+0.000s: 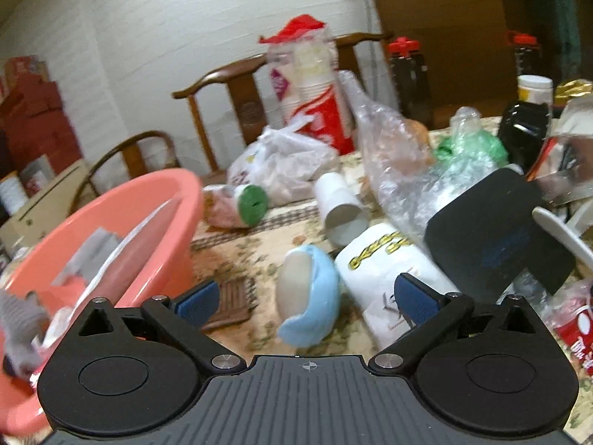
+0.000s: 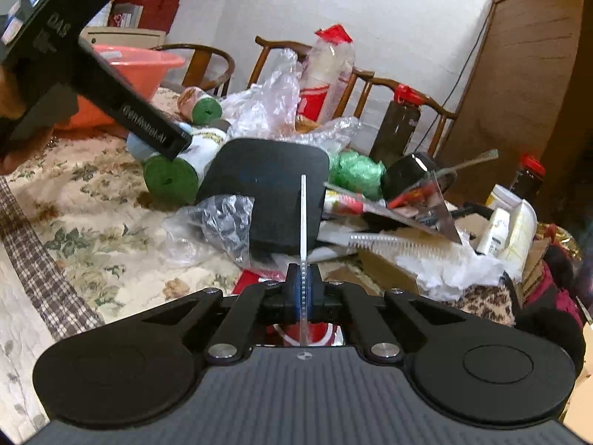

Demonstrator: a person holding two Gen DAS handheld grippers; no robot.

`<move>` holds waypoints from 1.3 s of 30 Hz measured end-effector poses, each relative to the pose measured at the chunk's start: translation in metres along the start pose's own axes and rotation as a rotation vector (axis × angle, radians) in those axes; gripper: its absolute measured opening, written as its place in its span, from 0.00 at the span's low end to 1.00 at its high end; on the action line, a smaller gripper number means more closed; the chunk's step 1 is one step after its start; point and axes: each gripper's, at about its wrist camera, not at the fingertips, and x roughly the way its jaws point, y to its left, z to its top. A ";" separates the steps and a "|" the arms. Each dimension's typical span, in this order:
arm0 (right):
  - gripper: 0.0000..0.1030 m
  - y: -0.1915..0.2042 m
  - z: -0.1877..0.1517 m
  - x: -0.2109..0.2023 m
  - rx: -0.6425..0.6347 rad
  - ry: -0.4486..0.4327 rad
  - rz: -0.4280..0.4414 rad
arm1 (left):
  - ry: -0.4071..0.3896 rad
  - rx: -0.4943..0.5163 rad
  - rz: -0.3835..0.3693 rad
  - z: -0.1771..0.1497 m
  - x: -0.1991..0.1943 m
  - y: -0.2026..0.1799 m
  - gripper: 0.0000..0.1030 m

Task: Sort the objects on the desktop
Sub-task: 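Lift the white comb and hold it above the table with the right tool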

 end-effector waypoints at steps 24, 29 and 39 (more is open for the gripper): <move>0.03 -0.006 0.041 0.023 0.350 -0.077 -0.058 | -0.091 -0.101 0.020 -0.011 0.005 -0.022 0.10; 0.03 -0.011 0.041 0.015 0.370 -0.091 -0.069 | -0.088 -0.108 -0.048 -0.017 0.002 -0.018 0.00; 0.03 0.000 0.045 0.007 0.347 -0.109 -0.063 | -0.092 -0.151 -0.086 -0.038 -0.013 -0.011 0.40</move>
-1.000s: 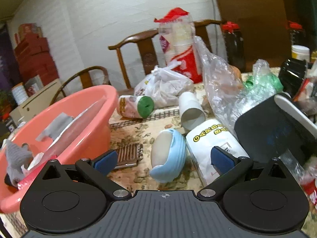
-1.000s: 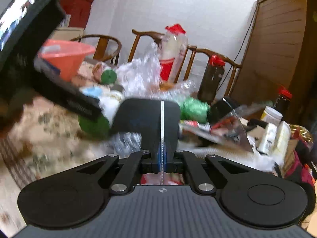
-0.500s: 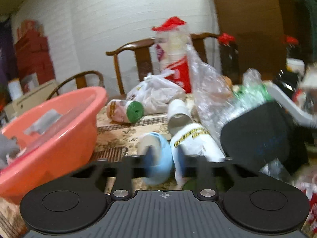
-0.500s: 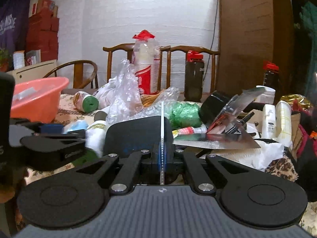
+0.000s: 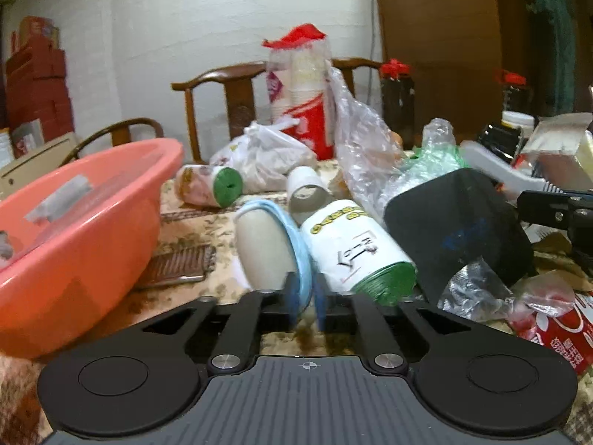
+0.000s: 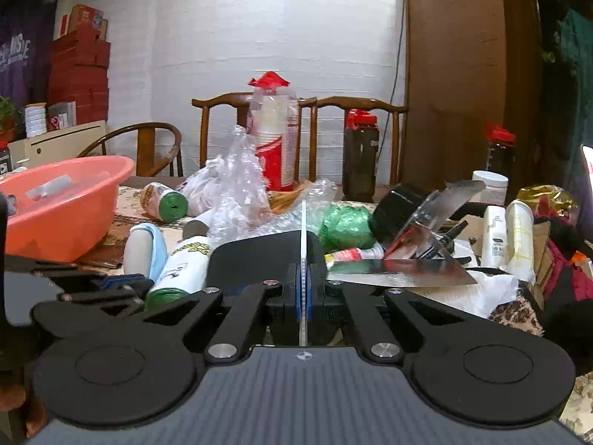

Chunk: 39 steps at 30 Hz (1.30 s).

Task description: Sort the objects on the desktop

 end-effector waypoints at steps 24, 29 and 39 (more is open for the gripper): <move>0.04 -0.001 0.003 0.011 0.018 -0.013 0.018 | 0.104 -0.080 0.012 0.028 0.001 -0.007 0.96; 0.04 -0.003 0.005 0.014 0.006 -0.009 0.006 | 0.114 -0.072 0.037 0.026 0.023 -0.007 0.98; 0.03 -0.010 0.004 0.028 0.003 0.011 -0.012 | 0.127 -0.092 0.059 0.025 0.060 0.009 0.97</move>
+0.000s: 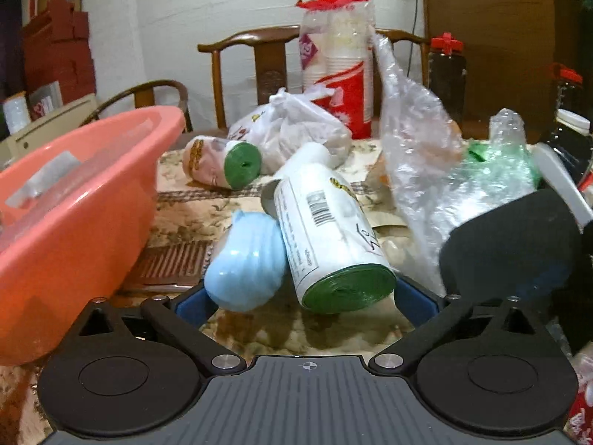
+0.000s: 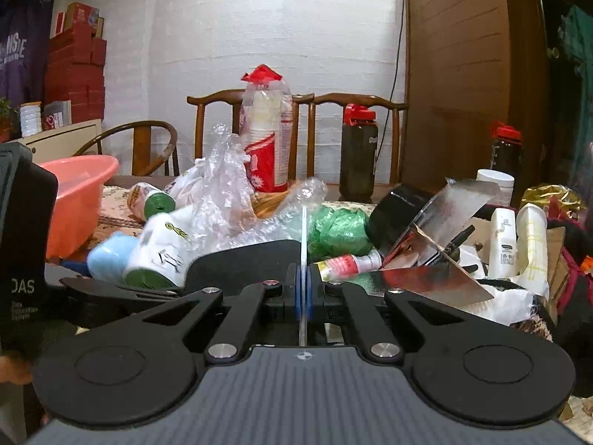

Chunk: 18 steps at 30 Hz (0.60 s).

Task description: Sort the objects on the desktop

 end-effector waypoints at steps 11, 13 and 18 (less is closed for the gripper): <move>0.03 0.000 -0.002 0.002 -0.004 0.005 -0.008 | -0.021 -0.017 -0.066 -0.001 -0.003 0.023 0.00; 0.04 0.002 -0.002 0.001 -0.002 0.004 -0.005 | -0.035 -0.007 -0.061 -0.002 -0.008 0.026 0.09; 0.04 0.006 -0.001 -0.005 -0.017 -0.016 -0.003 | -0.072 -0.018 -0.102 -0.002 -0.038 0.035 0.78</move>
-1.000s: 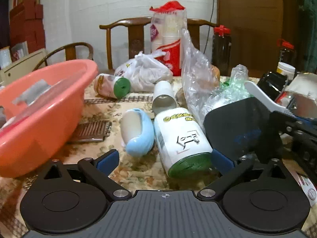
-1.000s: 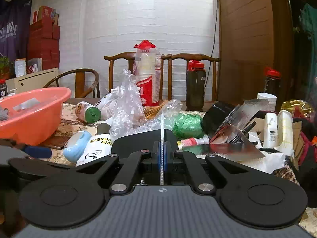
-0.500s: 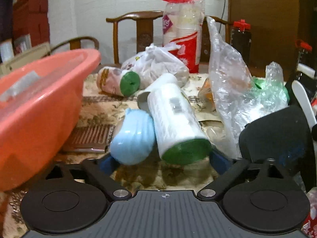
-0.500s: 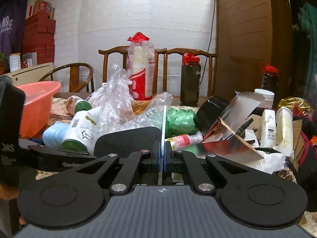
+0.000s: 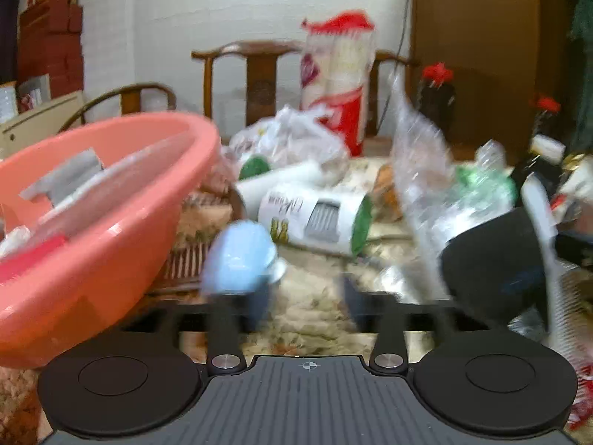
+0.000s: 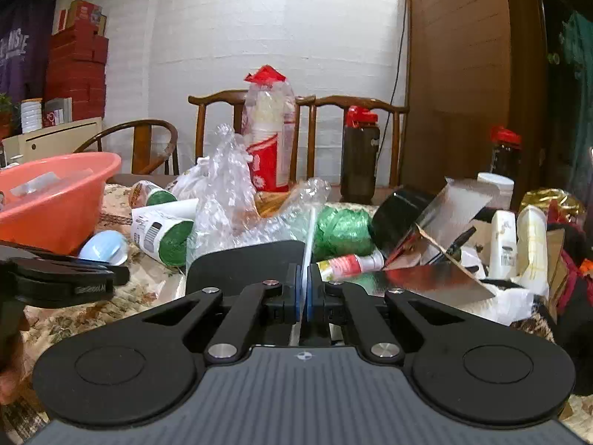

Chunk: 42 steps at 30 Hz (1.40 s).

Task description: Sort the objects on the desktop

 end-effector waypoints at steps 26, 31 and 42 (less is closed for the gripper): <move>0.19 -0.048 -0.012 -0.008 0.145 0.109 0.096 | -0.083 0.234 -0.211 0.006 0.012 -0.086 0.81; 0.47 -0.060 -0.020 -0.009 0.182 0.126 0.066 | -0.103 0.271 -0.272 0.004 0.008 -0.090 0.47; 0.71 -0.059 -0.021 -0.015 0.244 0.129 0.107 | -0.083 0.280 -0.330 -0.011 -0.013 -0.065 0.00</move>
